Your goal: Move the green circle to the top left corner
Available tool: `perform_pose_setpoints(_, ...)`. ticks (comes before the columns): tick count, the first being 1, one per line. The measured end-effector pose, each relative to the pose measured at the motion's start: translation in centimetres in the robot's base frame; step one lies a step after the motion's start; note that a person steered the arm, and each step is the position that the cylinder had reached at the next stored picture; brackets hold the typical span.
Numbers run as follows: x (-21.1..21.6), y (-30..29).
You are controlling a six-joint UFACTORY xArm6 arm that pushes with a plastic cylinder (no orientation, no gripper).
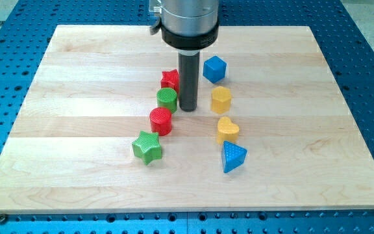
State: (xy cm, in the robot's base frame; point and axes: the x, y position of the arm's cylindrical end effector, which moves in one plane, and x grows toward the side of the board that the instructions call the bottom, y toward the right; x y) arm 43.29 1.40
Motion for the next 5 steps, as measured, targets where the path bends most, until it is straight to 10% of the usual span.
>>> perform_pose_setpoints(2, -3.2, -2.0)
perform_pose_setpoints(4, 2.1, -0.5)
perform_pose_setpoints(5, -0.2, -12.5)
